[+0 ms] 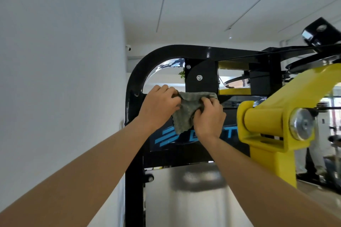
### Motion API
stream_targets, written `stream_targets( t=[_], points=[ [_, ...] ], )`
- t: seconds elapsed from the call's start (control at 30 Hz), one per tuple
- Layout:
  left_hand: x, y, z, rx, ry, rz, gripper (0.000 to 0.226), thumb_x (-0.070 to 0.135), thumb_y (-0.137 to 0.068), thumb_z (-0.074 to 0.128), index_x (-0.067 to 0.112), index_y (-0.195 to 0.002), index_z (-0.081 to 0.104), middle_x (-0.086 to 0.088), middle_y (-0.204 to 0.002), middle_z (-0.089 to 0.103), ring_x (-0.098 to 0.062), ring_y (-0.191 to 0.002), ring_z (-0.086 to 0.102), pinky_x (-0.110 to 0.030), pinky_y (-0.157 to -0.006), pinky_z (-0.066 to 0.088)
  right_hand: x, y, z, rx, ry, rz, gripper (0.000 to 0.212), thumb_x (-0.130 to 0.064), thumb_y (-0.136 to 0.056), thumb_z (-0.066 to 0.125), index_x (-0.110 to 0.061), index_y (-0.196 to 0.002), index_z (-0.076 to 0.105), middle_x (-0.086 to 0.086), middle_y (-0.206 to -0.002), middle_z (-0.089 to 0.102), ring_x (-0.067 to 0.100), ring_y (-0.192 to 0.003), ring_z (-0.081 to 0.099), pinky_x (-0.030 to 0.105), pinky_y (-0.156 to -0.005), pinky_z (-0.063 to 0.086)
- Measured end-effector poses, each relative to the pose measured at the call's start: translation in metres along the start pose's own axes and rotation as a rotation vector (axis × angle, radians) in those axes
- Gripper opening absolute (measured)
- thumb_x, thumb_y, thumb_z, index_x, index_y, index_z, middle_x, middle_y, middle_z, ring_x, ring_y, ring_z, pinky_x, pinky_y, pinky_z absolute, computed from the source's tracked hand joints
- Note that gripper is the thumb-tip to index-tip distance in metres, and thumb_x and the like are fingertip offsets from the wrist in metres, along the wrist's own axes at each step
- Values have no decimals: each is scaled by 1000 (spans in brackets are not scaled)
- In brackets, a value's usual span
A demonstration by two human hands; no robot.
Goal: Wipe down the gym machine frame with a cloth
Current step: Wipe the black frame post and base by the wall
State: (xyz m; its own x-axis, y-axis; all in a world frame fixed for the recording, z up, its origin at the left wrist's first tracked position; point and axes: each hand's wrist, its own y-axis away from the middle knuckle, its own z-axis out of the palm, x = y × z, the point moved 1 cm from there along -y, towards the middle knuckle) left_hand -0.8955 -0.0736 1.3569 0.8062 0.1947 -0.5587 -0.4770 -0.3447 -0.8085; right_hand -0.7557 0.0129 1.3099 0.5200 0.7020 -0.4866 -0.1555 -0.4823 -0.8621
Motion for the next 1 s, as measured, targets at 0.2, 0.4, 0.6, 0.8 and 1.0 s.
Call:
stream_targets(
  t=[0.2,0.4,0.6,0.8,1.0],
  points=[
    [-34,61,-14,183,45,-94,18,25,-93,71,10,-83,77,-5,-94,73,-24,-85,65,-36,-75,50,-17,8,8,-68,-19,-340,35,-18,-90,68,-15,-126,65,8,-131,58,28,-126,49,45,-105,41],
    [-59,107,-31,222,270,-613,15,20,-81,78,18,-71,67,7,-81,65,-17,-73,59,-35,-68,49,-48,21,20,-121,8,-637,32,-30,-89,71,-17,-119,69,10,-130,61,29,-126,52,44,-110,36],
    [-69,144,-34,85,743,-1074,13,16,-81,76,27,-81,70,17,-79,73,-1,-76,69,-26,-76,54,-81,44,32,-178,0,-763,41,-28,-84,76,-15,-122,69,13,-131,61,34,-128,52,49,-110,36],
    [-60,150,-40,4,1102,-1163,38,-11,-80,64,15,-106,76,0,-95,78,-17,-82,73,-25,-69,57,-91,55,38,-198,-9,-847,41,-26,-86,72,-16,-125,67,8,-135,59,30,-127,51,47,-102,38],
    [-44,138,-42,-8,1373,-1155,38,1,-93,53,17,-124,70,-4,-112,76,-18,-104,72,-26,-81,59,-80,68,40,-150,-68,-821,34,-19,-84,75,-11,-117,71,9,-131,64,30,-119,57,44,-98,39]
  ],
)
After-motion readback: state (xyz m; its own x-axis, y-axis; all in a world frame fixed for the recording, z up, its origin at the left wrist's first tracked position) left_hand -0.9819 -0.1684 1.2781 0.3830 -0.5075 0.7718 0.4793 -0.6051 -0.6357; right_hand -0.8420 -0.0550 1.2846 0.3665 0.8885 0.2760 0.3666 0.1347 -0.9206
